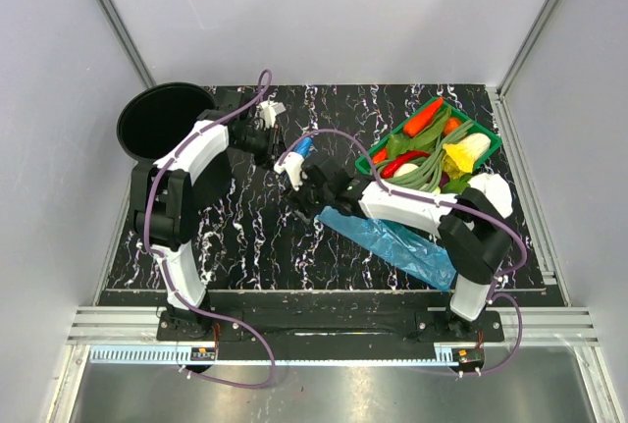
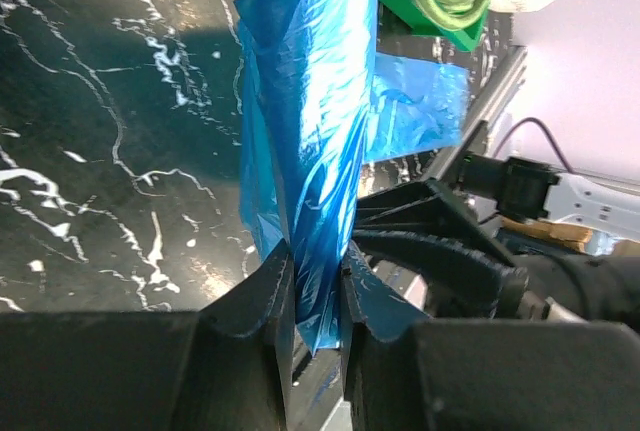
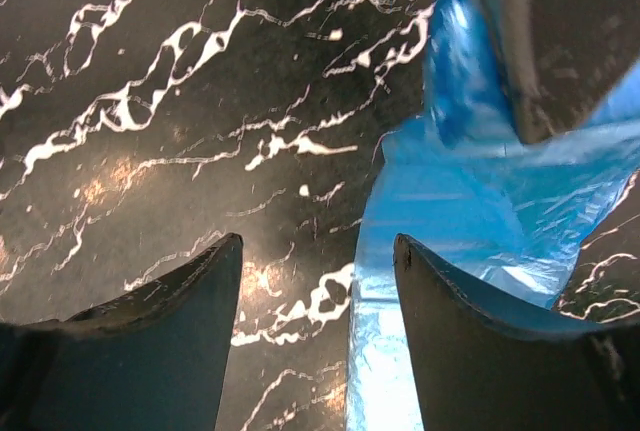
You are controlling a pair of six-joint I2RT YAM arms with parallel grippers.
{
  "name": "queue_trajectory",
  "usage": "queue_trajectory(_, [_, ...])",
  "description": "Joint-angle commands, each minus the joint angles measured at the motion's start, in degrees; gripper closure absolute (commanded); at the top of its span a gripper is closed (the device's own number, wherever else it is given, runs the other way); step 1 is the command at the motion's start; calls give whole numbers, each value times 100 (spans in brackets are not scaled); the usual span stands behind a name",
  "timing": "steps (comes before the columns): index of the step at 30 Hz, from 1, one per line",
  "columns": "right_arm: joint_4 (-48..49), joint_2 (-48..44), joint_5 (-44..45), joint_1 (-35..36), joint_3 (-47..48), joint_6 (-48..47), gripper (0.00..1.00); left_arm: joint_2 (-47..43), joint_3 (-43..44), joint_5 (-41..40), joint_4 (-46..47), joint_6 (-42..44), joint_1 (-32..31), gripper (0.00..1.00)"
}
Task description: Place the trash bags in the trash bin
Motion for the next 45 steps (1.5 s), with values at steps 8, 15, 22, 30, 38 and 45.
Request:
queue_trajectory(8, [1568, 116, 2908, 458, -419, 251, 31, -330, 130, 851, 534, -1164, 47, 100])
queue_trajectory(15, [1920, 336, 3297, 564, -533, 154, 32, -339, 131, 922, 595, -1269, 47, 100])
queue_trajectory(22, [2008, 460, 3420, 599, -541, 93, 42, -366, 69, 1010, 745, -1375, 47, 100])
queue_trajectory(30, [1868, 302, 3307, 599, -612, -13, 93, -383, 34, 878, 614, -1130, 47, 100])
queue_trajectory(38, [1104, -366, 1517, -146, -717, 399, 100, -471, 490, 88, -283, 171, 47, 100])
queue_trajectory(45, [603, -420, -23, -886, -735, 558, 100, -717, 307, -414, -442, 839, 47, 100])
